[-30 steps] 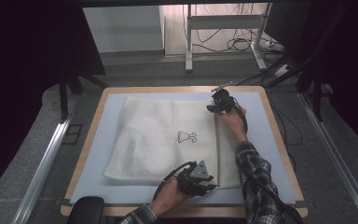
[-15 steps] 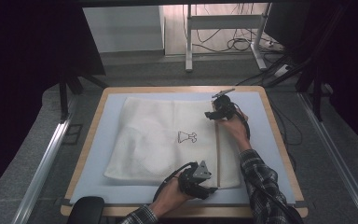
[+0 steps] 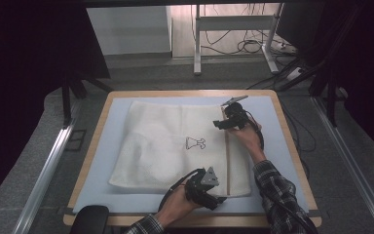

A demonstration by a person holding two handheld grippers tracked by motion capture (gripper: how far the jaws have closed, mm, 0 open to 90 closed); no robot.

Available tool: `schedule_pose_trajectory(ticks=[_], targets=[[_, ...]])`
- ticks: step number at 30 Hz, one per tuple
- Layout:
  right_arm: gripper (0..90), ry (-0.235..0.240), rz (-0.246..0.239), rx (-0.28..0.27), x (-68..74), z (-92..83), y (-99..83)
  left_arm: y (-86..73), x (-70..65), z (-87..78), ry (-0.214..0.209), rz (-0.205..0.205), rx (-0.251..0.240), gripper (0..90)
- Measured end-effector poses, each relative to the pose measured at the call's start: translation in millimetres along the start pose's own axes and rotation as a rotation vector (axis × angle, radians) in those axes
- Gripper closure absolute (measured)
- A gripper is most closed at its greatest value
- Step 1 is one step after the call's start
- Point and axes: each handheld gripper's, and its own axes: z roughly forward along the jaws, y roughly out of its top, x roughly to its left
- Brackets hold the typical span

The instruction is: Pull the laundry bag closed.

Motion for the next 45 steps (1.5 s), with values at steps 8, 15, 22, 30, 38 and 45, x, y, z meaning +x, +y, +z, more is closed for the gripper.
schedule_pose_trajectory(ticks=[8,15,22,30,38,45], targets=[[24.2,0.021,-0.024,-0.004,10.2,-10.8,-3.1,-2.4,2.8,-3.5,0.006,-0.019,0.029,14.7],[20.0,0.03,-0.013,-0.001,12.1,-16.9,-6.7,-5.7,5.8,-7.9,0.023,-0.03,0.041,9.6],[16.9,0.041,-0.023,0.01,17.1,-23.9,-11.3,-8.2,4.6,-10.4,0.031,-0.031,0.047,6.3],[15.6,0.056,-0.041,-0.001,29.7,-34.6,-15.3,-9.1,4.8,-15.9,0.052,-0.013,0.055,4.3],[14.1,0.065,-0.051,-0.016,38.7,-45.3,-18.1,-10.8,6.5,-19.9,0.068,0.0,0.048,3.6],[11.4,0.078,-0.058,-0.023,45.6,-51.3,-21.6,-12.2,7.2,-22.9,0.081,0.014,0.053,3.5]])
